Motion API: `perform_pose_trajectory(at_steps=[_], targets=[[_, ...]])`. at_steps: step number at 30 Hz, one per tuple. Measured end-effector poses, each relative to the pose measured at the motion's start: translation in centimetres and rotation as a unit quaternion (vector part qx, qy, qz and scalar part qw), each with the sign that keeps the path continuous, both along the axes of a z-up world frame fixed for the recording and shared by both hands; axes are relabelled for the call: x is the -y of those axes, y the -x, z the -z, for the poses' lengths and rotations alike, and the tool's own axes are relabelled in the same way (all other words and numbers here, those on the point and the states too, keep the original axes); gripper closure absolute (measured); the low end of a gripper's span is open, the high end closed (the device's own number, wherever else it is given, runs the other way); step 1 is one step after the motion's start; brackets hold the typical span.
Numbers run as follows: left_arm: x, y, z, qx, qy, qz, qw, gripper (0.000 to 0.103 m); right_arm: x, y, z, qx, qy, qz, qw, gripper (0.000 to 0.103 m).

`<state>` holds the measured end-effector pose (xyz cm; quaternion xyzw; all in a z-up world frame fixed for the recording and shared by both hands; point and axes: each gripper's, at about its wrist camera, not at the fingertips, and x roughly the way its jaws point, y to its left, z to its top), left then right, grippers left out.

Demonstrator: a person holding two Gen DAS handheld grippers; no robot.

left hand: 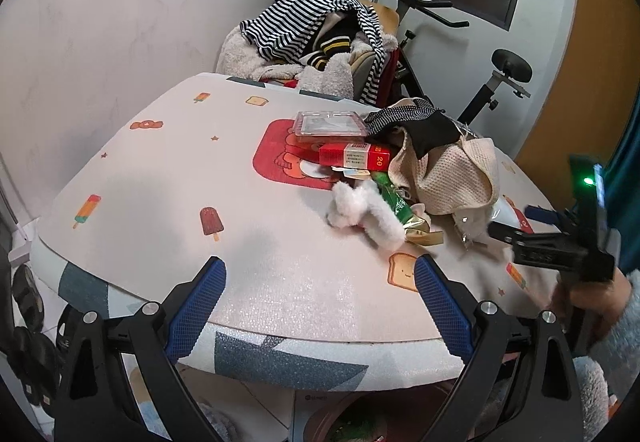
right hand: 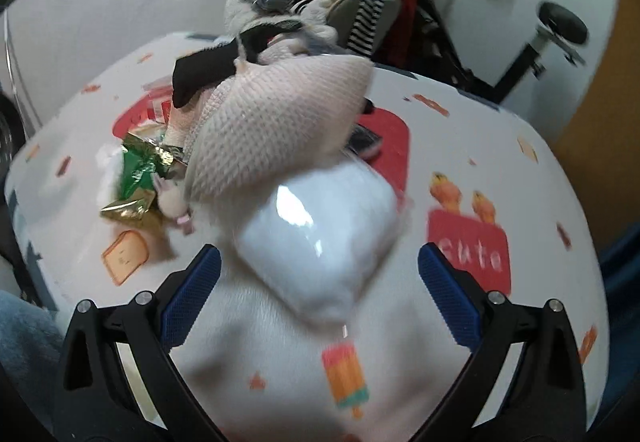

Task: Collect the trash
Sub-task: 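Grasp the clear plastic bag of stuffing with the right tool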

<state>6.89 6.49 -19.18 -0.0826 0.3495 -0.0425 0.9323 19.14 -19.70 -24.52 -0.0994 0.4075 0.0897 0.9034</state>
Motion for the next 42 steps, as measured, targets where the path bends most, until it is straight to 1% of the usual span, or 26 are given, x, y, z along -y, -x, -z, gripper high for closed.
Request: perform_pose_trajectory(at_steps=[2, 3, 4, 5, 7, 12, 15, 19, 23, 27, 30, 31, 32, 34, 37, 42], targets=[[0.0, -0.1, 0.1, -0.002, 0.001, -0.001, 1.0000, 0.010, -0.5, -1.2, 0.1, -0.008, 0.005, -0.012, 1.000, 0.007], [0.0, -0.1, 0.1, -0.002, 0.001, 0.000, 1.0000, 0.010, -0.6, -1.5, 0.1, -0.016, 0.002, -0.018, 1.000, 0.017], [0.1, -0.1, 0.0, -0.002, 0.001, 0.000, 1.0000, 0.010, -0.8, -1.7, 0.1, -0.023, 0.007, -0.023, 0.999, 0.032], [0.2, -0.1, 0.0, -0.002, 0.000, 0.001, 1.0000, 0.010, -0.9, -1.7, 0.0, -0.024, 0.017, -0.023, 0.999, 0.033], [0.5, -0.2, -0.1, -0.001, -0.002, 0.004, 1.0000, 0.010, -0.9, -1.4, -0.3, -0.028, 0.016, -0.031, 0.999, 0.039], [1.2, -0.2, -0.7, 0.003, -0.001, 0.009, 1.0000, 0.010, -0.2, 0.4, -0.6, -0.031, 0.025, -0.037, 0.999, 0.045], [1.9, 0.1, -1.2, 0.009, 0.000, 0.015, 0.9999, 0.010, 0.7, 1.6, -0.8, -0.036, 0.030, -0.038, 0.998, 0.046], [2.9, 0.7, -1.7, 0.015, 0.001, 0.023, 0.9996, 0.010, 2.2, 3.3, -0.9, -0.036, 0.058, -0.038, 0.997, 0.046], [3.5, 1.1, -1.8, 0.015, 0.003, 0.030, 0.9994, 0.010, 4.7, 4.1, -1.0, -0.039, 0.059, -0.011, 0.997, 0.046], [3.9, 1.4, -1.7, 0.015, 0.005, 0.034, 0.9993, 0.010, 8.4, 4.6, -1.2, -0.041, 0.019, 0.038, 0.998, 0.046], [3.9, 1.4, -1.6, 0.013, 0.009, 0.035, 0.9993, 0.010, 11.2, 5.4, -1.8, -0.028, -0.061, 0.063, 0.996, 0.047], [3.9, 1.4, -1.5, 0.012, 0.010, 0.034, 0.9993, 0.010, 12.2, 5.7, -2.0, -0.023, -0.097, 0.069, 0.993, 0.047], [3.8, 1.4, -1.4, 0.010, 0.011, 0.035, 0.9993, 0.010, 12.7, 5.8, -2.1, -0.022, -0.117, 0.075, 0.990, 0.047], [3.7, 1.3, -1.2, 0.007, 0.012, 0.035, 0.9993, 0.010, 13.1, 5.9, -1.9, -0.023, -0.130, 0.087, 0.988, 0.048], [3.6, 1.1, -0.7, 0.001, 0.015, 0.035, 0.9993, 0.010, 12.8, 5.9, -1.6, -0.028, -0.146, 0.088, 0.985, 0.048], [3.1, 0.6, 0.3, -0.012, 0.028, 0.031, 0.9991, 0.011, 11.3, 5.7, -1.5, -0.022, -0.144, 0.078, 0.986, 0.049]])
